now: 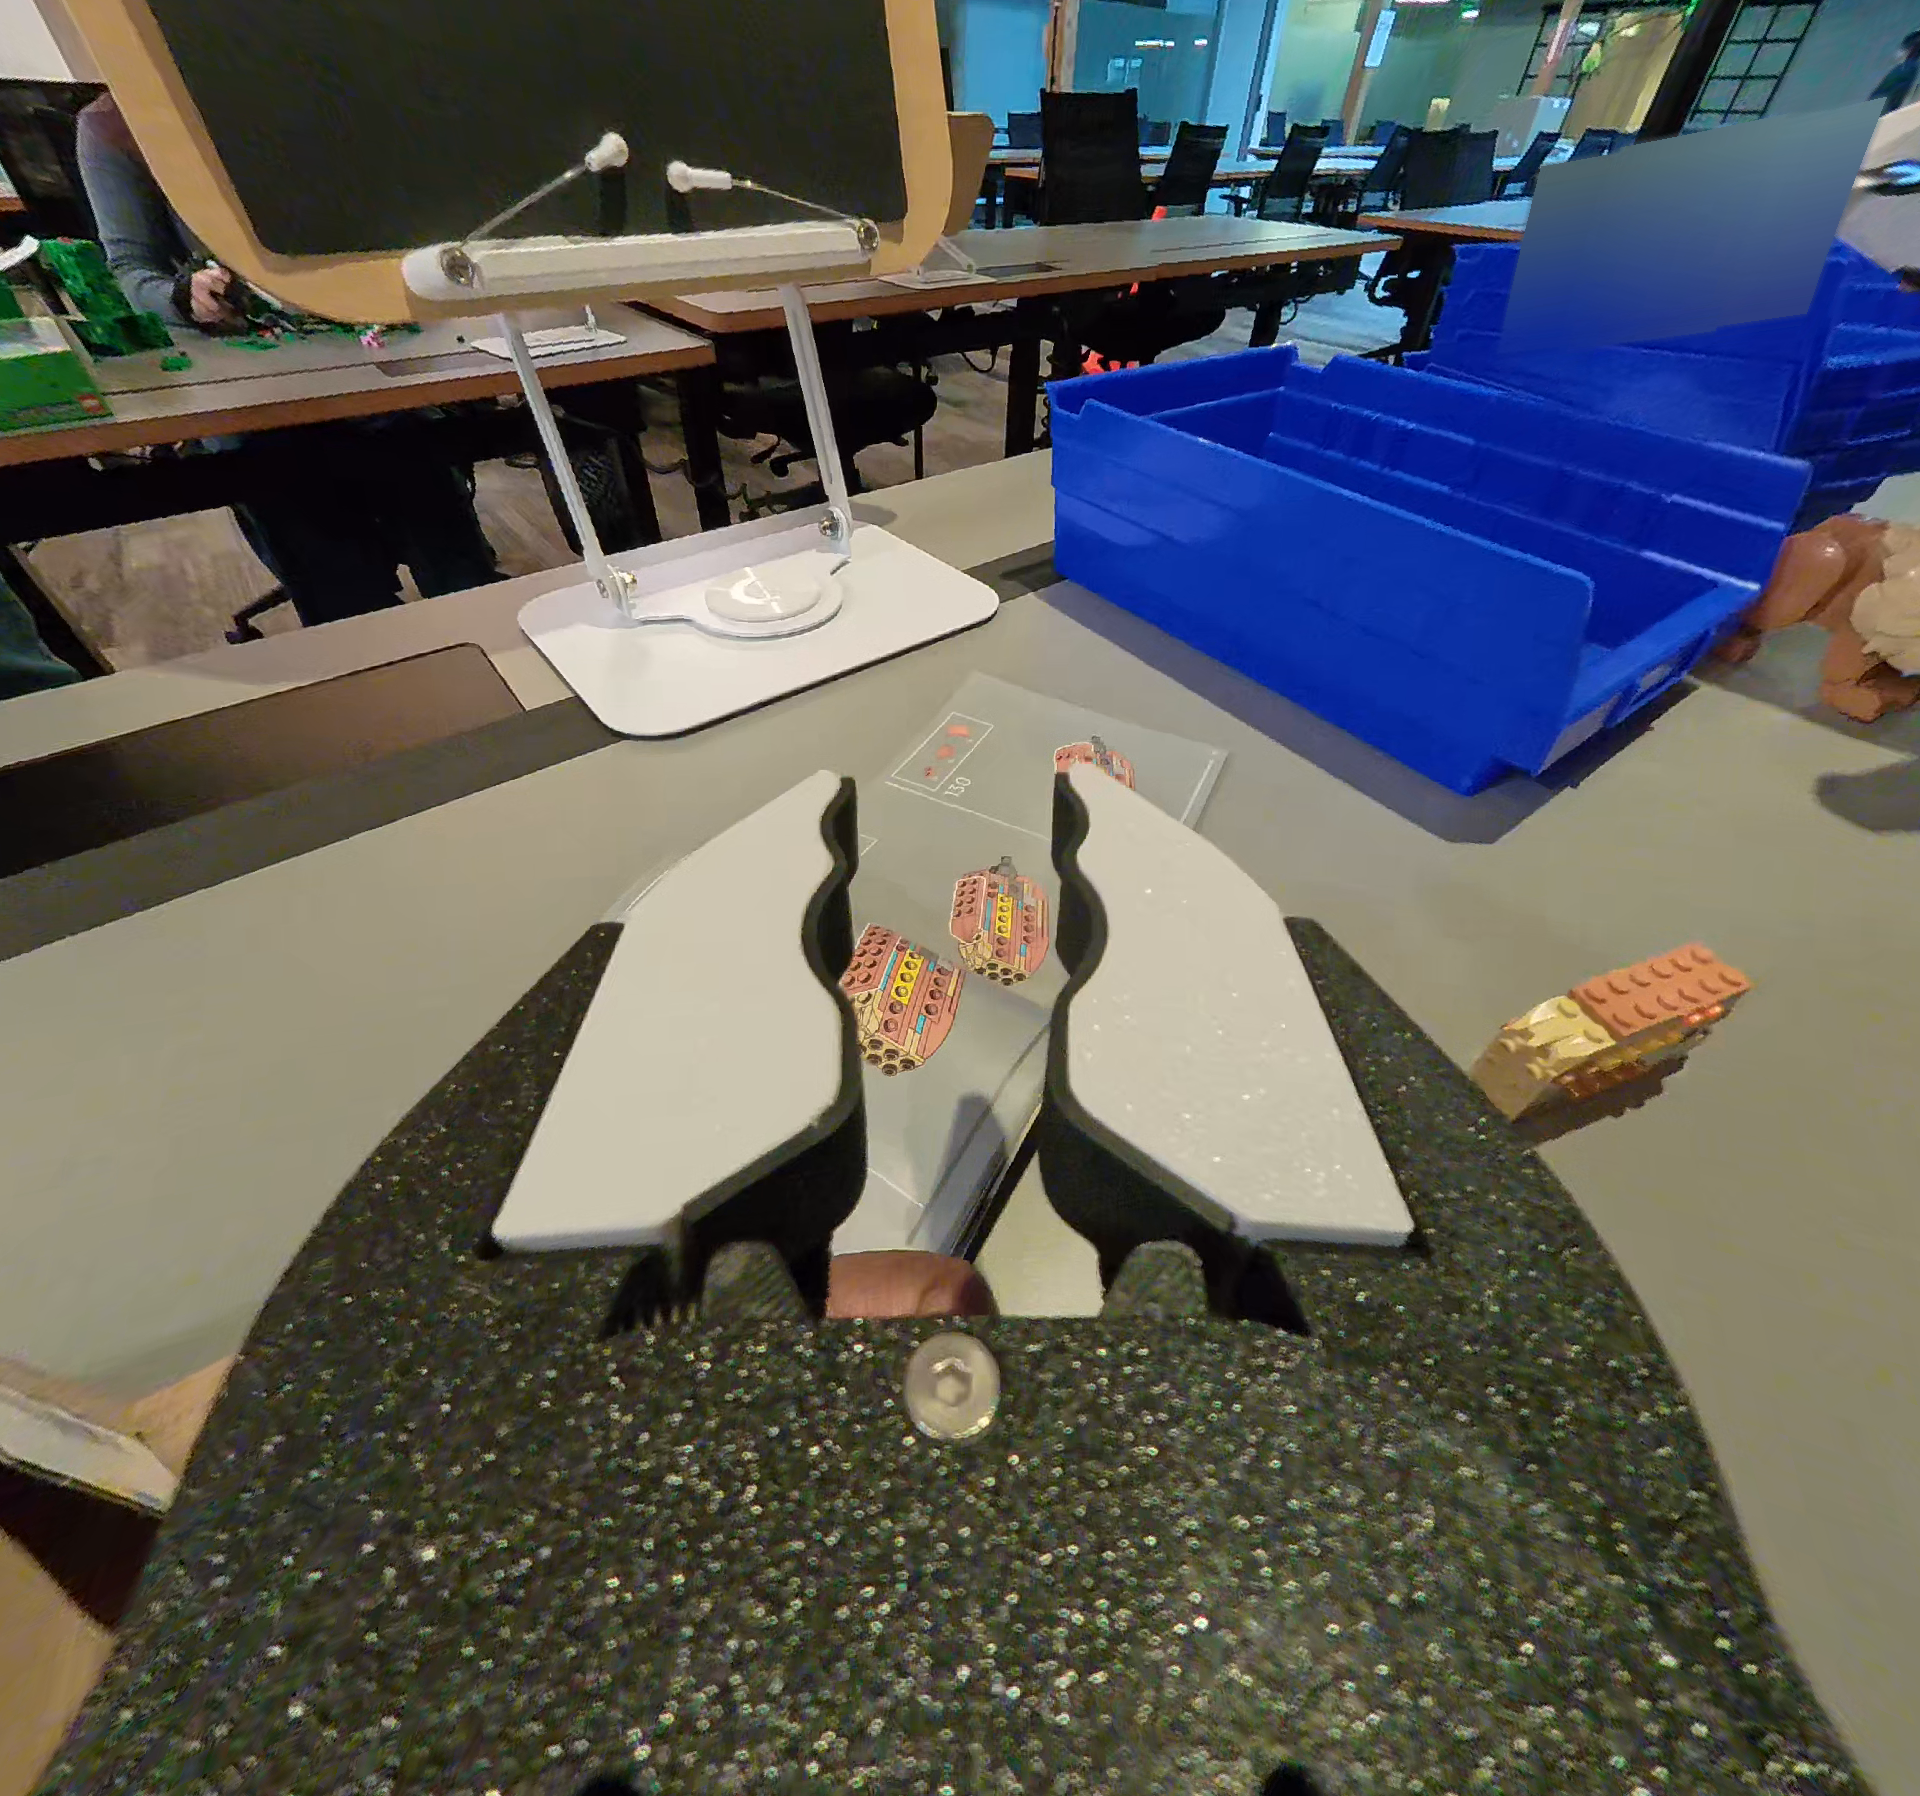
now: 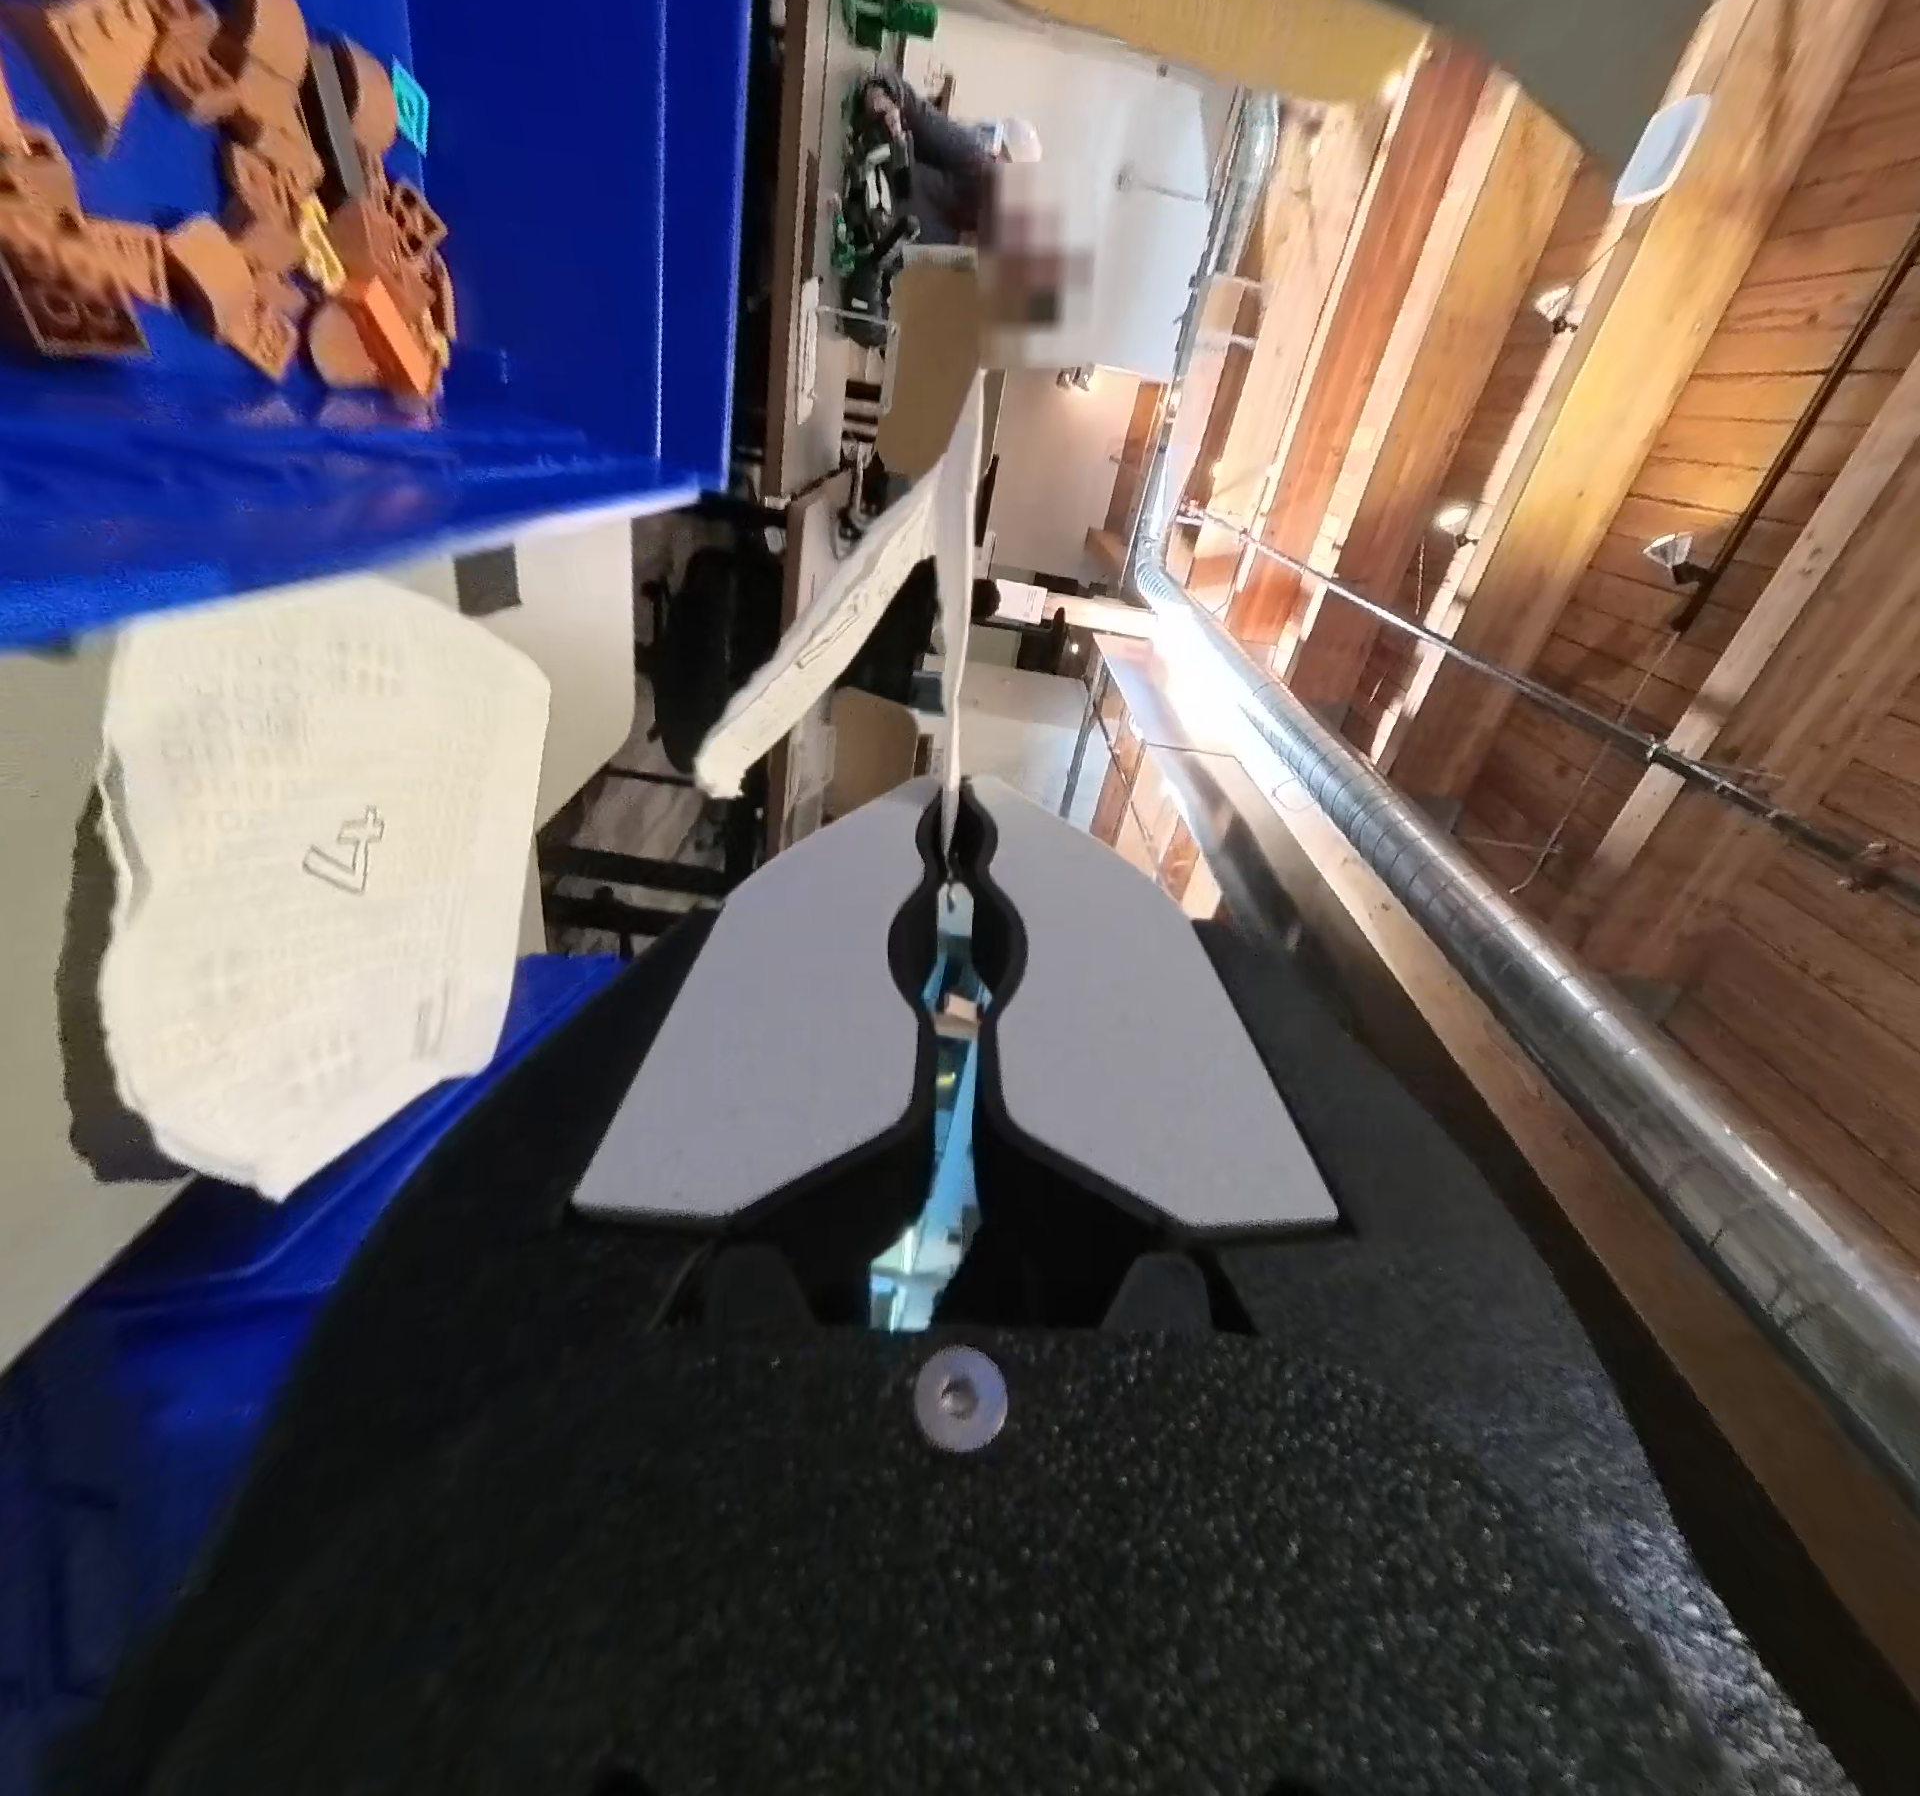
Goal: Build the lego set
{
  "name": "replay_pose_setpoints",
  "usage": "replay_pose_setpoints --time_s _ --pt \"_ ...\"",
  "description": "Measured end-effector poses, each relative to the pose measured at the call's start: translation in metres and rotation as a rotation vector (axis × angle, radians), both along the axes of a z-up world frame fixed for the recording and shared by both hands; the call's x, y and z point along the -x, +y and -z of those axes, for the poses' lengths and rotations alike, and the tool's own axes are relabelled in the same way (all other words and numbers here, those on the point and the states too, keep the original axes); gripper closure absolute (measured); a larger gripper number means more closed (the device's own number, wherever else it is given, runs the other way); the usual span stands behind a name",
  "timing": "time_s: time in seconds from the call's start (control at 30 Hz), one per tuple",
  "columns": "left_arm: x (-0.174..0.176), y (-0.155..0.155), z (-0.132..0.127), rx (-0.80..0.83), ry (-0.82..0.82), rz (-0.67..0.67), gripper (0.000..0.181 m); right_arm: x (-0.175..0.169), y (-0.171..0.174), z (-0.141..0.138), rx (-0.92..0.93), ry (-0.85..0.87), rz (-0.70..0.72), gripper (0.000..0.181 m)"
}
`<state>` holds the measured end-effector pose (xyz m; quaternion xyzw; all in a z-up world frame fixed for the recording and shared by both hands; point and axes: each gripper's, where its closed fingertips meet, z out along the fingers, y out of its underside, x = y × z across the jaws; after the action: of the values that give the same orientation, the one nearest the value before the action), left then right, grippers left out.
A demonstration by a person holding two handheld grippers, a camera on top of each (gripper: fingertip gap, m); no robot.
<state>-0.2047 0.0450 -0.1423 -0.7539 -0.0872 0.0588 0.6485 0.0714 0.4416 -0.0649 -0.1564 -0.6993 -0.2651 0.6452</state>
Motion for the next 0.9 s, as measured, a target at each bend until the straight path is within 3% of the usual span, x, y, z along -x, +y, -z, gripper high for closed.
replay_pose_setpoints --time_s 0.17,0.4,0.63,0.8,0.9 --pt "-0.002 0.001 -0.002 -0.014 0.011 0.002 0.146 -0.018 0.026 0.020 0.028 -0.059 0.055 0.181" --pt "-0.003 0.004 0.003 -0.004 0.013 0.005 0.146 -0.016 0.063 0.081 0.073 -0.242 0.135 0.181" --pt "-0.007 0.007 0.007 0.009 0.011 0.020 0.146 -0.008 0.083 0.133 0.273 -0.340 0.164 0.181" --pt "-0.009 0.007 0.007 0.006 -0.002 0.033 0.146 -0.015 0.082 0.133 0.387 -0.313 0.195 0.156" --pt "-0.014 0.008 0.004 -0.003 -0.010 0.052 0.146 -0.026 0.083 0.120 0.413 -0.281 0.221 0.152"
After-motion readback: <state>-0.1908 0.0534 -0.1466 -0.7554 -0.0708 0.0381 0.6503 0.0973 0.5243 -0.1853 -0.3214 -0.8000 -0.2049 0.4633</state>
